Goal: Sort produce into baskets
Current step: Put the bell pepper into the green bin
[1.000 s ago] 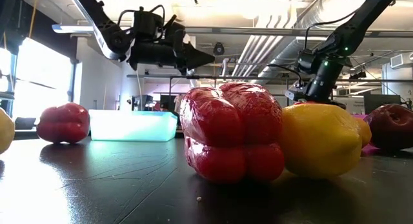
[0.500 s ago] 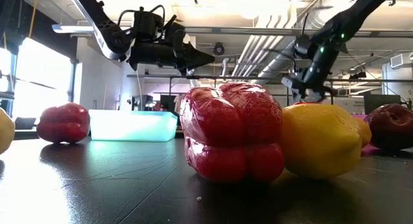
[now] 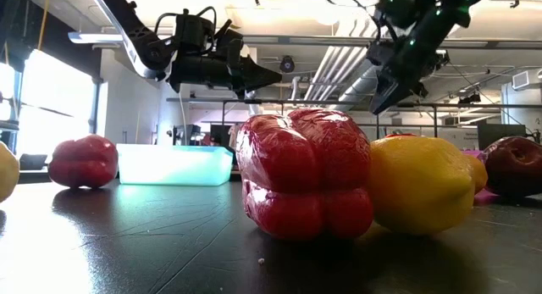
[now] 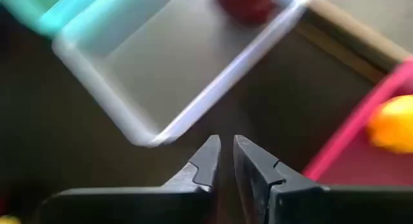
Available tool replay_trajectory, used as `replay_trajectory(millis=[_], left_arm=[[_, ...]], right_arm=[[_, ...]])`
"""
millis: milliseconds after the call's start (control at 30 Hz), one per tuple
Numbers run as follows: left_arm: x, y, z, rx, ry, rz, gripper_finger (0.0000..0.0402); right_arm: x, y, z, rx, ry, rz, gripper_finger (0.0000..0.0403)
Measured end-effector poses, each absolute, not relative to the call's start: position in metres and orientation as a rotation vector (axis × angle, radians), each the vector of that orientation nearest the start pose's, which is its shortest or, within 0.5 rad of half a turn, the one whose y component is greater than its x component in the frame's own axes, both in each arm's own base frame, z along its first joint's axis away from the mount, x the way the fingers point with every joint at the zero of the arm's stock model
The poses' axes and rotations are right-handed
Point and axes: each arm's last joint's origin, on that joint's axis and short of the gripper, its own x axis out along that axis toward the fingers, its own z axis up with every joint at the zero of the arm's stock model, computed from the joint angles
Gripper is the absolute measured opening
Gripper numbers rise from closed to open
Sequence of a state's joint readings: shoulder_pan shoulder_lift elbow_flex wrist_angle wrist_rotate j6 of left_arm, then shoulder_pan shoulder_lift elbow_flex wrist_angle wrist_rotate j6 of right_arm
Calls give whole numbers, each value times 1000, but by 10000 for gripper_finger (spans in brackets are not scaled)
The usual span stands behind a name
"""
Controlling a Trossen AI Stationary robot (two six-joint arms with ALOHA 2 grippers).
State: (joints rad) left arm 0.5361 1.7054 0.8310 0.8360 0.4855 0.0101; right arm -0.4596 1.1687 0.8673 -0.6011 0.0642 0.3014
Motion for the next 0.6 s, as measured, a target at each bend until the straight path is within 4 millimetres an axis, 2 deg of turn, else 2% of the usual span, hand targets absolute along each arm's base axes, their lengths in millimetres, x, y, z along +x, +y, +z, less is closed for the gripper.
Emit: replay_trajectory(millis=[167, 300, 467, 600], left_arm=[[310, 166, 212, 0, 34, 42, 5], [311, 165, 212, 27, 35, 37, 5], [311, 165, 212, 27, 35, 37, 5], [311, 165, 212, 26, 37, 37, 5]], right_arm=[[216, -57, 251, 462, 909, -438, 52], [216, -31, 248, 482, 983, -379, 104], [215, -21, 245, 486, 1009, -436, 185], [220, -24, 239, 528, 1034, -431, 215]])
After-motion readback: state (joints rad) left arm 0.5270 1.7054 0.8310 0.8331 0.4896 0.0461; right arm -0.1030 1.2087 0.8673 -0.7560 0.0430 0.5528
